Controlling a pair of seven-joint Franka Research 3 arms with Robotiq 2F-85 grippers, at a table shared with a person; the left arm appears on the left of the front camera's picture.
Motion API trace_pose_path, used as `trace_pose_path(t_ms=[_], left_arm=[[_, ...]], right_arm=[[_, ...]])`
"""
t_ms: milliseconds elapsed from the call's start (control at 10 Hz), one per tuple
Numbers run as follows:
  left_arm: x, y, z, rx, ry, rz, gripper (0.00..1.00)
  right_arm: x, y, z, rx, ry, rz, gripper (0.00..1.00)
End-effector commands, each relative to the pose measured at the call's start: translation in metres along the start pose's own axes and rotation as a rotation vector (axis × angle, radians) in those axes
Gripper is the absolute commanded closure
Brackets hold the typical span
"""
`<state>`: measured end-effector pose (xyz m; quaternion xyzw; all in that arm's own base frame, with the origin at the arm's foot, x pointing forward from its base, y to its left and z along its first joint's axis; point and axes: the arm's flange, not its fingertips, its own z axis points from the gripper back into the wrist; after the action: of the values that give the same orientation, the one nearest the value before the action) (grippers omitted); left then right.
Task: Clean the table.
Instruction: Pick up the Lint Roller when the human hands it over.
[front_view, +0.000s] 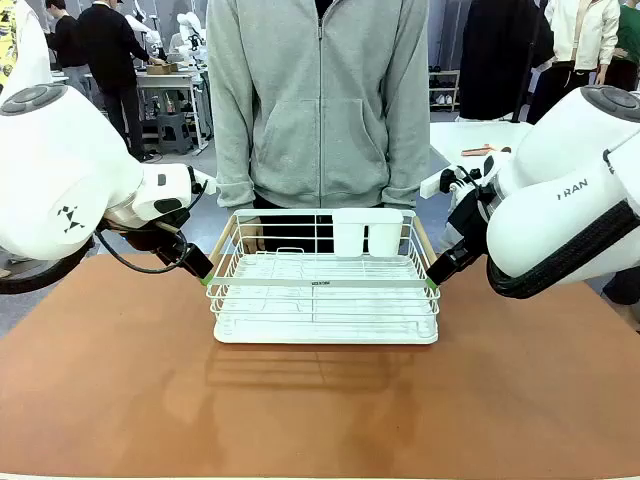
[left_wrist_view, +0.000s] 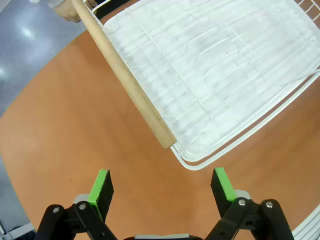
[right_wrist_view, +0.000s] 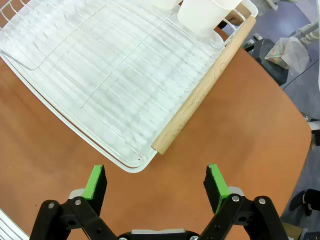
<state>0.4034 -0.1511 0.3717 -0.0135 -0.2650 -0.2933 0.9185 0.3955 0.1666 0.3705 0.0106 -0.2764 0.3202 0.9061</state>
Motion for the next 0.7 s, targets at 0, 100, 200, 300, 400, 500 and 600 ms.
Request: trace_pose_path(t_ms=[0,100,200,300,400,500,600], left_arm=[[0.0000,-0.0002,0.0000,0.000,0.000,0.000,0.00],[0.0000,-0.0002,0.0000,0.000,0.000,0.000,0.00],[0.0000,-0.0002,0.0000,0.000,0.000,0.000,0.00],[0.0000,-0.0002,0.0000,0.000,0.000,0.000,0.00],[0.0000,-0.0002,0.0000,0.000,0.000,0.000,0.00],[0.0000,-0.0002,0.0000,0.000,0.000,0.000,0.00],[0.0000,-0.0002,0.0000,0.000,0.000,0.000,0.00]], right_arm=[[0.0000,0.0000,0.0001,0.000,0.000,0.000,0.00],[0.0000,0.0000,0.0001,0.000,0.000,0.000,0.00],[0.0000,0.0000,0.0001,0.000,0.000,0.000,0.00],[0.0000,0.0000,0.0001,0.000,0.000,0.000,0.00],[0.0000,0.0000,0.0001,0.000,0.000,0.000,0.00],[0.0000,0.0000,0.0001,0.000,0.000,0.000,0.00],[0.0000,0.0000,0.0001,0.000,0.000,0.000,0.00]])
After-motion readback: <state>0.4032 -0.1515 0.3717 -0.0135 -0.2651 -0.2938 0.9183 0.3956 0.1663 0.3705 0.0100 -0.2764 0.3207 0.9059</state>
